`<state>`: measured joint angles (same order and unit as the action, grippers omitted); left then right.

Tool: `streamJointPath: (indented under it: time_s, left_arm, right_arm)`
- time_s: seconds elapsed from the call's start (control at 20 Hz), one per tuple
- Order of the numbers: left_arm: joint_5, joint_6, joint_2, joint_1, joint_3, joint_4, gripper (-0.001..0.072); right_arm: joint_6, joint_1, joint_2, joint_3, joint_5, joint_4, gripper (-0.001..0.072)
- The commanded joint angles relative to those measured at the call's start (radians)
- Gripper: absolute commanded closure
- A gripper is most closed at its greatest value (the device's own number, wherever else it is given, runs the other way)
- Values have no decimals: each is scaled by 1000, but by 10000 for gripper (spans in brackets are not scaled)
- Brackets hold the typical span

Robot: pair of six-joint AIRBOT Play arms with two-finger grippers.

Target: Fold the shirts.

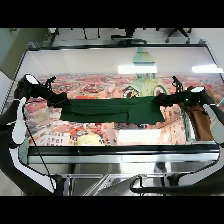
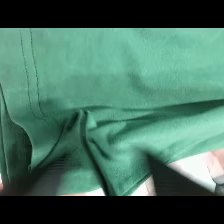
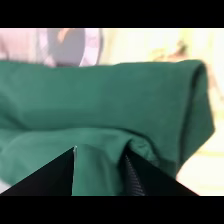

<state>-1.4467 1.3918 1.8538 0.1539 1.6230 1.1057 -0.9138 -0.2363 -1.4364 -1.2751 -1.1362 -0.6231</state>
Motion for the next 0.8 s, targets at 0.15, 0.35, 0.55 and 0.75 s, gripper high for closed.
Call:
streamJointPath:
  time_s: [0.15, 0.35, 0.55, 0.75]
  left_arm:
    - [-1, -4, -53, 14, 4, 1, 45]
    - [-29, -4, -114, 76, 4, 1, 45]
    - [-37, -3, -167, 125, 4, -8, 45]
    - [-19, -3, -200, 114, 4, -9, 45]
  right_arm:
    - [1, -1, 10, -3, -92, -47, 348]
    - [-37, -1, 35, -3, -122, -154, 348]
    - [-39, 8, 33, -2, -129, -167, 530]
    - [-29, 23, 30, -3, -80, -113, 687]
